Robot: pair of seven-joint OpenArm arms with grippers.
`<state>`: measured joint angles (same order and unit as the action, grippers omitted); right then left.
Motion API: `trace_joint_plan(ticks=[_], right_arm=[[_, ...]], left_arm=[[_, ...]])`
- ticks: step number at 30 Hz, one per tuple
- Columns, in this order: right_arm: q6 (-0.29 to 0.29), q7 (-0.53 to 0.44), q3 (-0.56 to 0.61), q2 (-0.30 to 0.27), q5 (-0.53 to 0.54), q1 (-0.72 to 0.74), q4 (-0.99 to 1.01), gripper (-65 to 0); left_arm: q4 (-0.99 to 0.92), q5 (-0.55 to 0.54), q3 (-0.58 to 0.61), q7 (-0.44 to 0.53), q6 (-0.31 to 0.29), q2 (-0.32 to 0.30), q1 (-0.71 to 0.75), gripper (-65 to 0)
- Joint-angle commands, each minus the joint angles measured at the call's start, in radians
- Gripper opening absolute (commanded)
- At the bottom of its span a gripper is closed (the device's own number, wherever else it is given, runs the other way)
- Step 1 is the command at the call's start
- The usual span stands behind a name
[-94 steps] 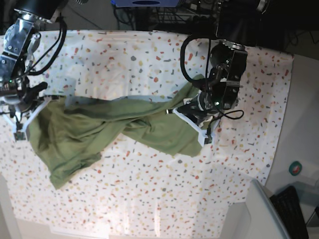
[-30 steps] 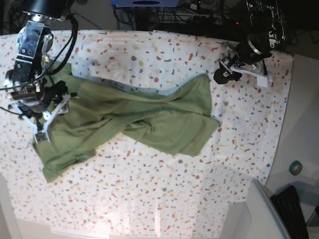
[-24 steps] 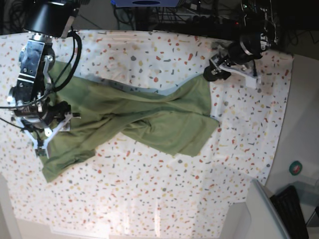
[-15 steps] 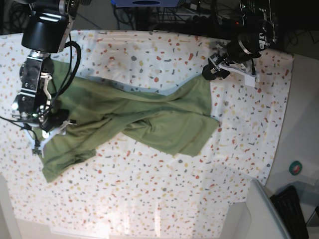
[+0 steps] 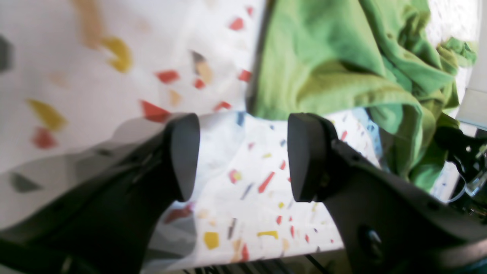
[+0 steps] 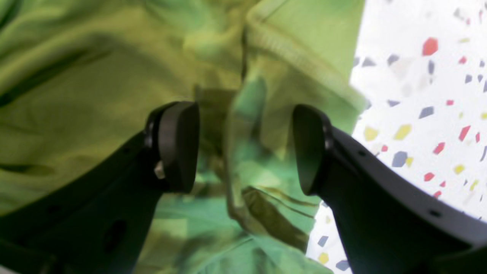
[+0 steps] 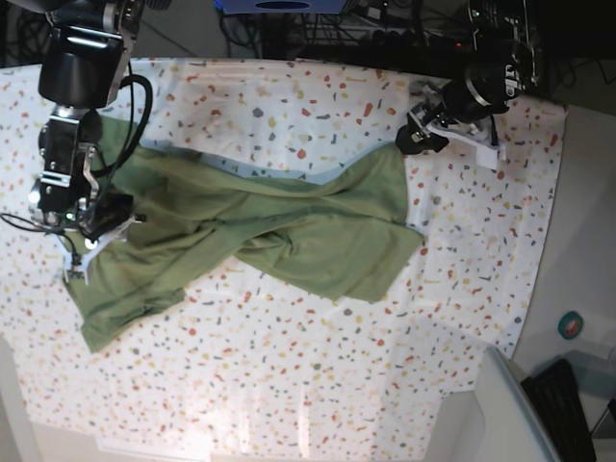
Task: Layout the t-shirt on the table in an organized manner, then fold the t-shirt properly
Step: 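Release and regrasp the shirt edges with both grippers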
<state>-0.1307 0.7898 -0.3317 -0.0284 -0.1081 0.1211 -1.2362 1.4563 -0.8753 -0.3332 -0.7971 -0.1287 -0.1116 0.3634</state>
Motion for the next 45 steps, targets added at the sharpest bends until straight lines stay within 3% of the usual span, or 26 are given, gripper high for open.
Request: trace_joint_plan(ticks=[1, 6, 8, 16, 21, 25, 32, 41, 45], right_arm=[[0.003, -0.019, 0.0, -0.011, -0.003, 0.024, -0.007, -28.2], [0.003, -0.022, 0.0, -0.011, -0.003, 0.022, 0.006, -28.4], [0.003, -0.022, 0.0, -0.011, -0.003, 0.022, 0.005, -31.5], [0.001, -0.02, -0.143, -0.003, 0.0, 0.021, -0.003, -65.0], [0.001, -0.016, -0.146, -0.005, 0.0, 0.021, -0.006, -65.0], [-0.001, -0.016, -0.146, -0.001, 0.0, 0.018, -0.006, -65.0], [-0.001, -0.016, -0.146, -0.001, 0.002, 0.018, -0.006, -65.0], [-0.001, -0.019, -0.146, -0.001, 0.002, 0.018, -0.004, -65.0], [-0.001, -0.019, -0.146, -0.001, 0.002, 0.018, -0.004, -65.0]], left_arm=[[0.013, -0.005, -0.004, 0.002, -0.001, -0.004, 0.006, -29.6], [0.013, -0.005, -0.002, 0.002, -0.002, -0.004, 0.012, -29.6], [0.014, -0.005, -0.001, 0.002, -0.002, -0.003, 0.012, -29.6], [0.097, -0.005, 0.004, 0.002, -0.002, -0.006, 0.036, -29.6], [0.099, -0.003, 0.01, 0.002, -0.006, -0.006, 0.035, -29.6], [0.1, -0.002, 0.012, 0.002, -0.141, -0.006, 0.033, -29.8], [0.045, 0.0, 0.01, 0.002, -0.277, -0.004, 0.019, -30.4], [-0.03, 0.001, -0.004, 0.0, -0.277, -0.003, -0.023, -30.4], [-0.035, 0.001, -0.056, -0.005, -0.147, -0.006, -0.025, -30.4]])
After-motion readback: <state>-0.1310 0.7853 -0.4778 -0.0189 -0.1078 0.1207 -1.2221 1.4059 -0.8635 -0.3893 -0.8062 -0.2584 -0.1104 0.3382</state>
